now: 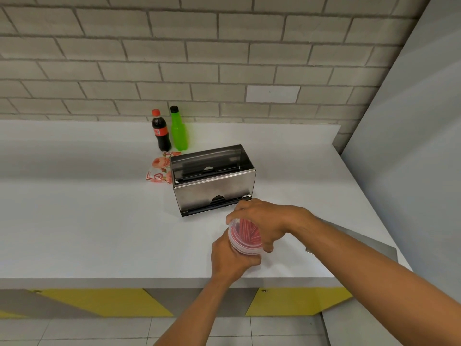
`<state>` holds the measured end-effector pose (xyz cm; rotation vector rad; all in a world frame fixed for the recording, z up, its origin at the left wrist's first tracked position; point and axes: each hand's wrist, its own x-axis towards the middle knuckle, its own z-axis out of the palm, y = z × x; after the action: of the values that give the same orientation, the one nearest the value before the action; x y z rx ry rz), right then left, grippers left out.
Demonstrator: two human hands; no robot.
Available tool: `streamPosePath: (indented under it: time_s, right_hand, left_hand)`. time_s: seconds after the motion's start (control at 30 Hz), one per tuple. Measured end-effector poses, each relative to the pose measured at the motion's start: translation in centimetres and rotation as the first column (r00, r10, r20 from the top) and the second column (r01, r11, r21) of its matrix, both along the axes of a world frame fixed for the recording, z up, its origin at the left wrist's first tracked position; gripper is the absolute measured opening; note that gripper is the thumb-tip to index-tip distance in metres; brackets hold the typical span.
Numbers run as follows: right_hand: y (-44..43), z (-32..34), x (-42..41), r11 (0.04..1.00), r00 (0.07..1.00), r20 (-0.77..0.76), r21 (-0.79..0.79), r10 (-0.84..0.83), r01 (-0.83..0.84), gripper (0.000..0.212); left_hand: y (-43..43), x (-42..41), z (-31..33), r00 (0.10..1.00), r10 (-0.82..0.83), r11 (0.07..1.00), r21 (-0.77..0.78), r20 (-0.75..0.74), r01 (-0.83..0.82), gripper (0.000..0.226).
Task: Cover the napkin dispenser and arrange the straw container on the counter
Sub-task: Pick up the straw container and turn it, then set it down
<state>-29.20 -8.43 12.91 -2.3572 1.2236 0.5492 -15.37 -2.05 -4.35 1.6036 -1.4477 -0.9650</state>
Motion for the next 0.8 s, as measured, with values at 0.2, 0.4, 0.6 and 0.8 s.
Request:
streamPosePath:
  time_s: [0.2,0.4,0.6,0.8]
  right_hand:
    - [1.1,-0.1,-0.5,0.988,0.99,0.01,-0.059,-0.14,0.14,0.128]
    - [1.6,-0.7,0.5,0.983,0.989,-0.045,-0.119,-0.144,0.138,0.12]
    - [0.8,-0.9,1.2,0.994,0.993,-0.09,-0.091,-0.07,0.062,0.121]
    - [0.6,-0.9,1.2,0.984,0.996,-0.039,-0.164,-0.081,0.074,0.11]
  left_hand:
    - [0.0,0.0,0.2,0.999,-0.024,1.0,-0.002,0.023,0.024,0.076]
    - [0.0,-0.1,0.3,0.999,-0.027,0.999,0.043,0.04,0.025,0.085]
    - [-0.1,0.0,0.2,0.999,-0.007,0.998,0.066,0.05,0.004,0.08]
    - [-0.1,-0.2,0.2,0.999,0.004,0.998,0.058,0.031,-0.006,0.078]
